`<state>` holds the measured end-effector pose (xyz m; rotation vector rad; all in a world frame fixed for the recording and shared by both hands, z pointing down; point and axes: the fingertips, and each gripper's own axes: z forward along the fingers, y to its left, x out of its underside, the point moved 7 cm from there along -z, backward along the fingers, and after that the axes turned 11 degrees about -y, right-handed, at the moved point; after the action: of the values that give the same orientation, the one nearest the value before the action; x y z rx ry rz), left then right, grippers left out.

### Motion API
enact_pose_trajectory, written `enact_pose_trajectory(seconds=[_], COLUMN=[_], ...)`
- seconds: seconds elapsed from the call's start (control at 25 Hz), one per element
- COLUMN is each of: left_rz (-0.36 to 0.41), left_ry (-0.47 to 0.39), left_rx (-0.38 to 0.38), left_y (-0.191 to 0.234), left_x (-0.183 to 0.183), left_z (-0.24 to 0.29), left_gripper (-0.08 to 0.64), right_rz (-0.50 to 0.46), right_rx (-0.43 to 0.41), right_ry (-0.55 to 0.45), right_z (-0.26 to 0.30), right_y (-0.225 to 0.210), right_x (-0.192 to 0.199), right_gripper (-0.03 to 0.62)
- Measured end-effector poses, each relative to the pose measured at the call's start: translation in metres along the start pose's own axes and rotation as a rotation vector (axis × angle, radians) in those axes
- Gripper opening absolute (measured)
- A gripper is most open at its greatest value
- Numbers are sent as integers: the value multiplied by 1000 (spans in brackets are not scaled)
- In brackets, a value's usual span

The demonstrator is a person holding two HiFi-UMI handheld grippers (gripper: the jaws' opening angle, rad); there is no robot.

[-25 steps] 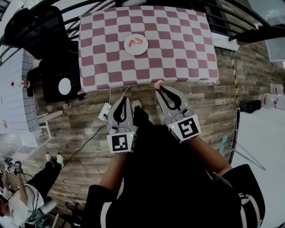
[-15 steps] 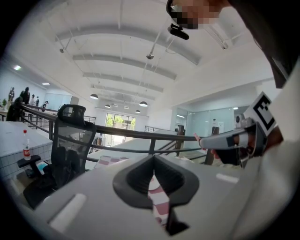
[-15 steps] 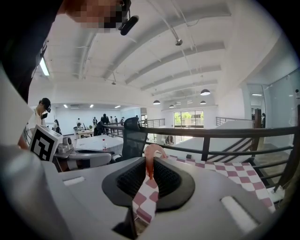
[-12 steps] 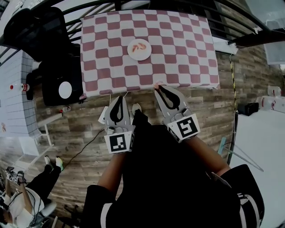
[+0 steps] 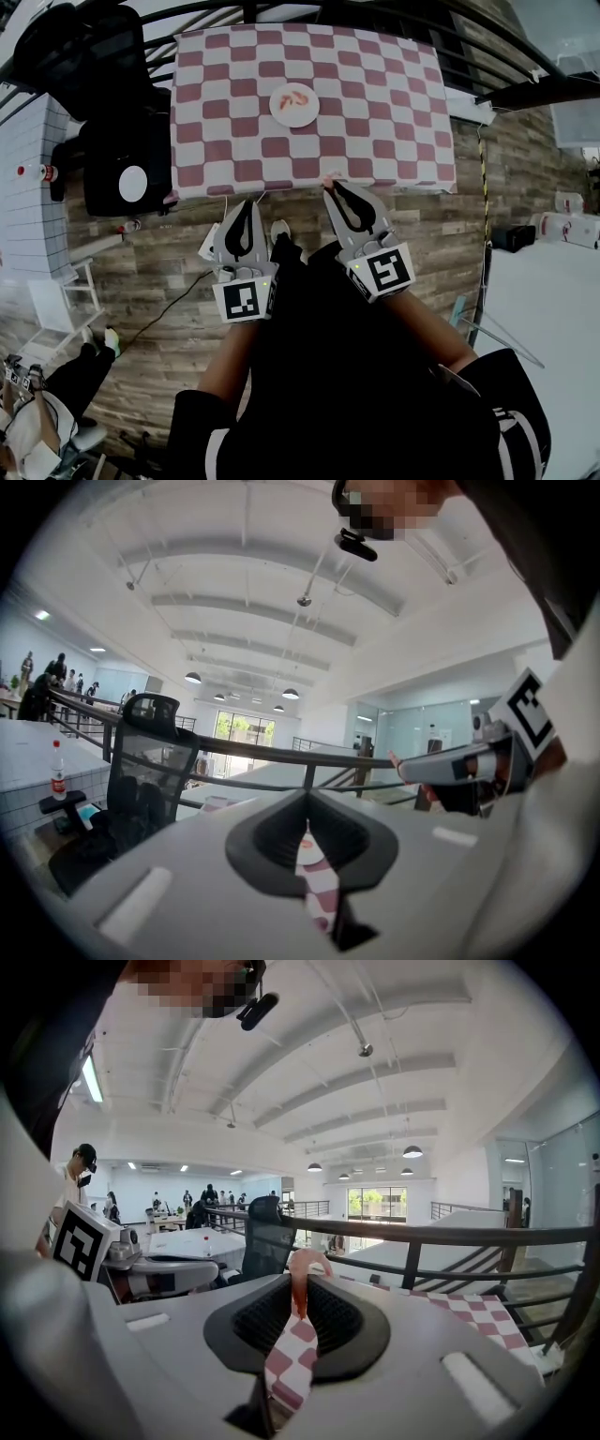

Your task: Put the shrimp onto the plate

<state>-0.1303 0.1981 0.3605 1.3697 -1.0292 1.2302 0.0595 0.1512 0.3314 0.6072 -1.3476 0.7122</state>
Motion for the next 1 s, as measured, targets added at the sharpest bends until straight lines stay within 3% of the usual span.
enact_pose_trajectory(seconds=[0.4, 0.64, 1.0], left_rz=[-5, 8, 23], left_ry=[-60, -15, -24], left_rx=[-41, -85, -122], left_y=[3, 7, 12], left_x=[-8, -3, -4], left_z=[-24, -30, -9], left_gripper=[9, 9, 9], right_rz=[-25, -27, -13], right_rx=[-56, -91, -149], right_ry=[-39, -42, -29], right_z=[-1, 4, 32], right_y=[17, 19, 7], right_x=[-9, -11, -7], right_gripper=[54, 54, 54])
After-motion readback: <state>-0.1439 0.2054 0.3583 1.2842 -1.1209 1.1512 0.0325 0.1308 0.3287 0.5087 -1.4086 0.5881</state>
